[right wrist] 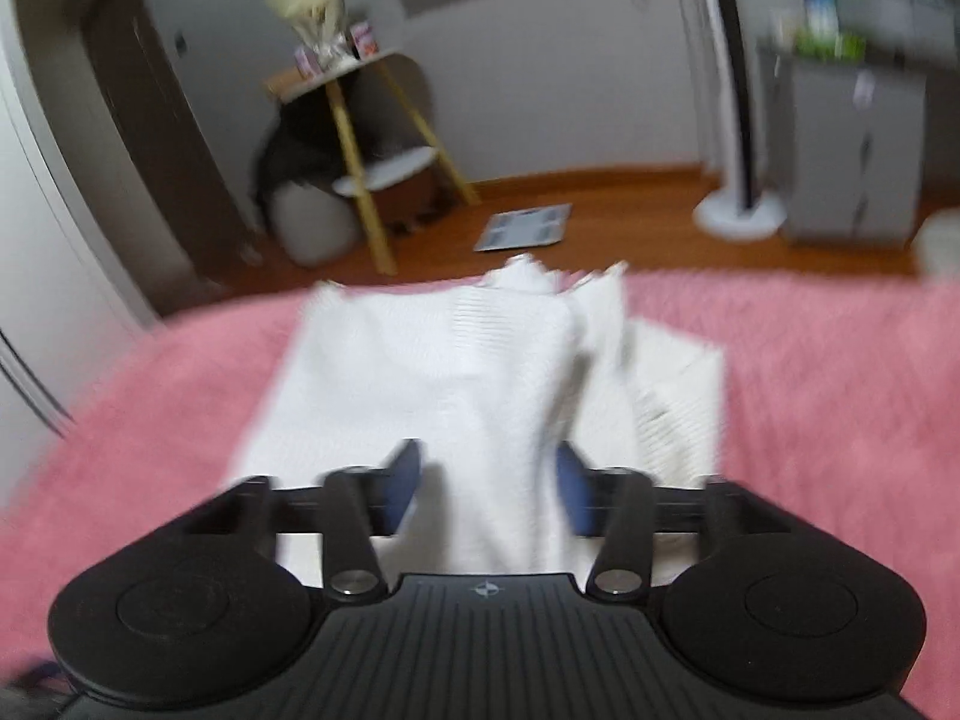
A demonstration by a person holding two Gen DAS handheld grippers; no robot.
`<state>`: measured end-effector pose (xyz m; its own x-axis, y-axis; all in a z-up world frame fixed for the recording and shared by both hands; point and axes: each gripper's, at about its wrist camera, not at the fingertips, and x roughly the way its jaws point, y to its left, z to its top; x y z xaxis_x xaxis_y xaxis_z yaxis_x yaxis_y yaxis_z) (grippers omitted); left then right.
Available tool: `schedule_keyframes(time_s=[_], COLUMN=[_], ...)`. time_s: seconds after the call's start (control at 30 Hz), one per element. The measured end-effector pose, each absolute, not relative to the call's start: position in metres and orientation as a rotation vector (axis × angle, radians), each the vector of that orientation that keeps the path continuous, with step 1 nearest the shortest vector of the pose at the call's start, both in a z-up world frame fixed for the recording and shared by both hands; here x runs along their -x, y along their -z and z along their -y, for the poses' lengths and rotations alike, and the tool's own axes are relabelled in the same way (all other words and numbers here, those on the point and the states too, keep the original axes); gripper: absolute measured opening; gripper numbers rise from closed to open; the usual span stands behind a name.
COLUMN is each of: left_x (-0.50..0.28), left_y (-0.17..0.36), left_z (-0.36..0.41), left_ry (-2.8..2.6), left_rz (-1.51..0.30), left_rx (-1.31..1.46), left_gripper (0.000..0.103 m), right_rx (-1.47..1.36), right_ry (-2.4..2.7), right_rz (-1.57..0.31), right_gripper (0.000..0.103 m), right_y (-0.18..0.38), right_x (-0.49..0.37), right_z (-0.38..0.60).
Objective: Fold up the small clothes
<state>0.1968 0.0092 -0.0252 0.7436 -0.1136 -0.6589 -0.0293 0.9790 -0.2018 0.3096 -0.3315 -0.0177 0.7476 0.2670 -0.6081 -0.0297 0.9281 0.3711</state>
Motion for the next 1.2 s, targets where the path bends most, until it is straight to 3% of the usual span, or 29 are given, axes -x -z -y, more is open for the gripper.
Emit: schedule_keyframes(time_s=[0.1,0.13,0.17,0.23,0.4,0.5,0.6,0.7,0.73,0.77,0.9,0.93,1.07,1.2], left_x=[-0.194,-0.194,-0.193,-0.192,-0.192,-0.192,-0.192,-0.192,-0.193,-0.193,-0.198,-0.2,-0.213,-0.241], left_y=[0.028,0.028,0.028,0.029,0.029,0.03,0.031,0.029,0.028,0.027,0.014,0.011,-0.003,-0.007], left_z=[0.0,0.001,0.002,0.003,0.003,0.004,0.005,0.004,0.004,0.003,0.009,0.012,0.03,0.062], left_ry=[0.05,0.053,0.055,0.054,0.049,0.049,0.052,0.058,0.061,0.065,0.112,0.134,0.193,0.24], left_rz=[-0.736,-0.738,-0.738,-0.734,-0.73,-0.735,-0.739,-0.739,-0.736,-0.737,-0.721,-0.716,-0.693,-0.7], left_rx=[0.162,0.157,0.155,0.152,0.15,0.149,0.14,0.14,0.145,0.148,0.178,0.187,0.227,0.216], left_gripper=[0.092,0.092,0.092,0.092,0.092,0.092,0.092,0.093,0.093,0.093,0.093,0.093,0.093,0.093], right_rx=[-0.382,-0.367,-0.343,-0.27,0.057,0.286,0.357,0.312,0.283,0.244,0.104,0.09,0.073,0.09], right_ry=[-0.201,-0.205,-0.197,-0.19,-0.072,0.03,0.05,0.079,0.088,0.105,0.062,0.041,-0.046,-0.019], right_rz=[-0.747,-0.77,-0.79,-0.793,-0.578,-0.459,-0.515,-0.6,-0.599,-0.602,-0.523,-0.504,-0.51,-0.578], right_gripper=[0.058,0.053,0.036,0.025,0.02,0.02,0.021,0.039,0.051,0.056,0.056,0.053,0.021,0.01], right_y=[0.022,0.025,0.026,0.024,-0.003,-0.001,0.02,0.035,0.029,0.02,-0.005,-0.008,0.004,0.032], right_x=[-0.308,-0.31,-0.311,-0.31,-0.281,-0.266,-0.269,-0.272,-0.271,-0.269,-0.24,-0.23,-0.208,-0.217], right_z=[0.334,0.332,0.329,0.318,0.287,0.27,0.27,0.285,0.288,0.291,0.301,0.3,0.3,0.298])
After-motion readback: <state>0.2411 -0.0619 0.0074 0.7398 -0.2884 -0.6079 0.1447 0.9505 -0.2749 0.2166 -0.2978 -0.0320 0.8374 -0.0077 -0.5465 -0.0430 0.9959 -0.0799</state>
